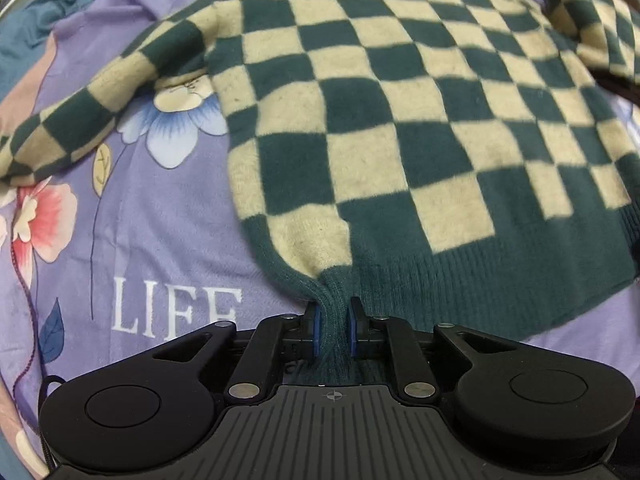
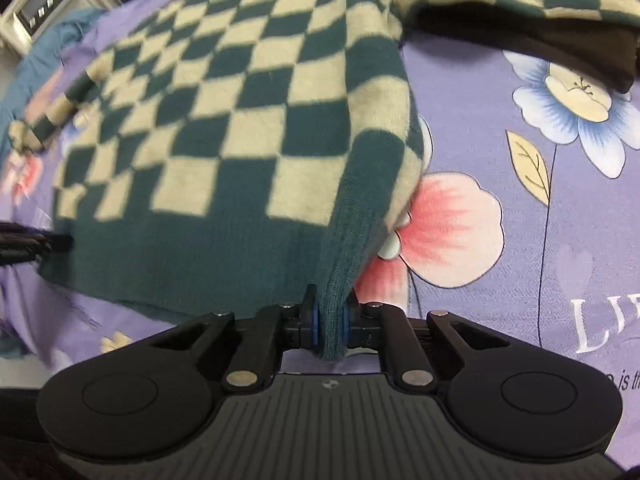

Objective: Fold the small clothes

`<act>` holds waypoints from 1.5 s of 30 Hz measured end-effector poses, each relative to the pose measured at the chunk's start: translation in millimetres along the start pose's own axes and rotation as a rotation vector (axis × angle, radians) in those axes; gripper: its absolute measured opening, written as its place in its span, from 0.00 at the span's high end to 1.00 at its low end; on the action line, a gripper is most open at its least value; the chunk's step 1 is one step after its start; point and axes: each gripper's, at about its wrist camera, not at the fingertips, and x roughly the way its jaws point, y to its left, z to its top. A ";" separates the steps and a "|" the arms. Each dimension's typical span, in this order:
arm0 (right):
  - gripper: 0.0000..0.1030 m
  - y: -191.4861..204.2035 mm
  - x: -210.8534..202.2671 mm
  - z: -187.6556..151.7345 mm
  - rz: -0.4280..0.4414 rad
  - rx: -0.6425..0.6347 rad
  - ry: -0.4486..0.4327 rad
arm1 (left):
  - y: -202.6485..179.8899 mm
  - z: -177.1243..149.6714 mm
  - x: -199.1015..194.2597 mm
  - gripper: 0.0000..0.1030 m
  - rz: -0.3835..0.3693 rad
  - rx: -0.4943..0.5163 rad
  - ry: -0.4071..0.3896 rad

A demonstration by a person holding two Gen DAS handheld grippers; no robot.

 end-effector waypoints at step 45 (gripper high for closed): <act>0.29 -270.5 -88.4 102.8 0.105 1.009 -0.594 | -36.4 44.4 -63.3 0.00 0.024 -0.120 -0.091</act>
